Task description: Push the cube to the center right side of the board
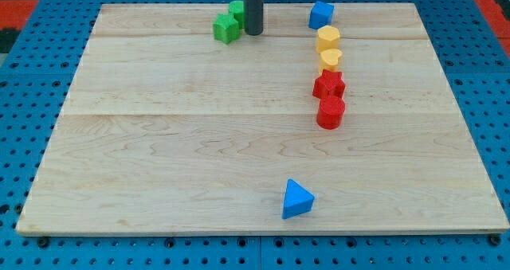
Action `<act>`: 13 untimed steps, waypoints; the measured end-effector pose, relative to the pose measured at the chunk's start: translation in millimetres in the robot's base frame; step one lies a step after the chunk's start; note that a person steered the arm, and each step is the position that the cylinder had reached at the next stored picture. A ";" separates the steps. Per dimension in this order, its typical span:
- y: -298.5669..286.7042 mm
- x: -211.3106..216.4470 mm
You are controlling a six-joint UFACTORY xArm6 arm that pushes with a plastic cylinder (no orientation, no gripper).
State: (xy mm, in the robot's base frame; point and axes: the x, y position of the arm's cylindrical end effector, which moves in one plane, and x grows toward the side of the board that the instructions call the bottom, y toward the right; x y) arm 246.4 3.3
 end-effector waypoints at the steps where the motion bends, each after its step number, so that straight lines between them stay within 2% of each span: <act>1: 24.5 -42.3; 3: 131.8 -37.3; 4: 153.3 -18.2; 8: 156.3 121.1; 9: 165.6 142.3; 10: 183.2 140.3; 12: 257.0 135.2; 13: 308.3 170.5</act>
State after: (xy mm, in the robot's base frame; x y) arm 416.9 311.6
